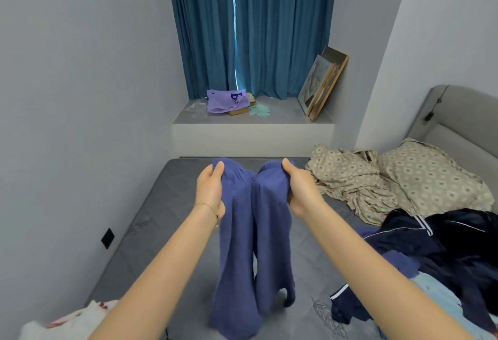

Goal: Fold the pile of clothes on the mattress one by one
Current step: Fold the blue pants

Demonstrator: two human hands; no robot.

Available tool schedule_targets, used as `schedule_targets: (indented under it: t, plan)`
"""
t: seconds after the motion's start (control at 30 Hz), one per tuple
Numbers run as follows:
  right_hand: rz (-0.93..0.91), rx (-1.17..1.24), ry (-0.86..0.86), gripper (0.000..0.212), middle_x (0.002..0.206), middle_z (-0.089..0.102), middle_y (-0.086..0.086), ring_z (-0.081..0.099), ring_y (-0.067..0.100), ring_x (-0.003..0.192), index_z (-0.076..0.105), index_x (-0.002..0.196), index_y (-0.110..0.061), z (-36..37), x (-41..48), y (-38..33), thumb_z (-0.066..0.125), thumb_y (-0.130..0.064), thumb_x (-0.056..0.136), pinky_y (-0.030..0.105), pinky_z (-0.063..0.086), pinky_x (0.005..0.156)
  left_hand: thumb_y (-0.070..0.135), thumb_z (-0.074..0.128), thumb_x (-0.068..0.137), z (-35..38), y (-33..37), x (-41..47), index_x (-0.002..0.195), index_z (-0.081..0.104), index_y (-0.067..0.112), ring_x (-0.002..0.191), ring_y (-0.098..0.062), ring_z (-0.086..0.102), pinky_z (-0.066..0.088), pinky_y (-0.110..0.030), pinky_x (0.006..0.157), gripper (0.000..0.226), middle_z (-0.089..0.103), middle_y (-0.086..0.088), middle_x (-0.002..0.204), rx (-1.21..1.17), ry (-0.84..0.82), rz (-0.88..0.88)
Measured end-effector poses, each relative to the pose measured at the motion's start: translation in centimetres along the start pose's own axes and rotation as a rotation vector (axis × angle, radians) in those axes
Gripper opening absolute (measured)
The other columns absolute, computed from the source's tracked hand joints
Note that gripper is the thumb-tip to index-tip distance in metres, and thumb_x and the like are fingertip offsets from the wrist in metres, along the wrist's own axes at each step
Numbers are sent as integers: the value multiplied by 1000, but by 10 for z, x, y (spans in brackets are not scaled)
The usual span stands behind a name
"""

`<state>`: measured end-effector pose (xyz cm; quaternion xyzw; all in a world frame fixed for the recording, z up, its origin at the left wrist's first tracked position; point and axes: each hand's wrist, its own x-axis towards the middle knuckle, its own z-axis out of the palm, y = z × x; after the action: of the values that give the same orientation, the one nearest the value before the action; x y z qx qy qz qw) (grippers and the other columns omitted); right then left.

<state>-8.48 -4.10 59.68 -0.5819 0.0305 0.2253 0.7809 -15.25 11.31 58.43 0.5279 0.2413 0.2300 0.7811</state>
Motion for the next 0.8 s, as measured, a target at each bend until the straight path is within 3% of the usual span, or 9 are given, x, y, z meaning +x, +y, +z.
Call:
schedule_targets:
  t: [0.1,0.17,0.3,0.4,0.5,0.57,0.7,0.8]
  plan:
    - [-17,257,-94,35,84,73,10,70,14,70,65,98,1,2,-4,8,42,-25,103,18,52,54,21,46,101,-5,-6,0,102,60,7,103,-26,61,49,-40,95,20,64,-13,109,-124,27,-47]
    - [-24,349,-6,29,76,71,8,69,14,62,63,90,-3,-6,0,4,45,-22,102,20,52,51,21,46,101,-21,-5,12,104,58,7,96,-24,60,50,-38,89,19,64,-10,102,-120,136,-92]
    - [33,87,188,17,82,61,8,59,19,68,55,97,-6,-10,16,15,45,-19,102,31,49,62,11,40,101,-40,-16,25,90,54,5,76,-22,53,47,-32,72,19,56,-9,87,0,283,-234]
    - [82,-14,151,17,84,61,9,58,19,71,55,103,-4,-4,16,32,45,-18,100,30,47,64,16,40,102,-30,-27,16,109,53,2,86,-23,58,49,-31,78,20,60,-12,102,63,146,-214]
    - [46,-75,37,26,81,69,3,64,15,73,63,87,-10,6,2,41,47,-26,100,27,51,65,20,38,103,-15,-32,-2,126,50,3,116,-29,55,44,-43,103,31,58,-15,126,162,22,-127]
    - [-12,-208,-45,30,80,71,-5,66,7,75,68,85,-19,13,-8,49,45,-31,101,21,51,65,21,38,103,-7,-37,-17,122,51,9,117,-28,56,44,-45,103,26,59,-13,125,229,-48,-50]
    - [-61,-277,-139,37,73,71,-19,63,-12,65,71,84,-29,15,-20,67,39,-31,102,6,43,52,23,47,100,-4,-55,-41,109,49,28,101,0,60,48,-16,82,11,62,7,111,338,-214,93]
    - [-84,-290,-170,36,93,73,-9,66,0,88,70,95,-23,13,-24,69,40,-41,101,13,46,71,17,46,100,-5,-67,-49,118,47,27,98,13,56,42,-3,77,21,60,15,114,420,-338,127]
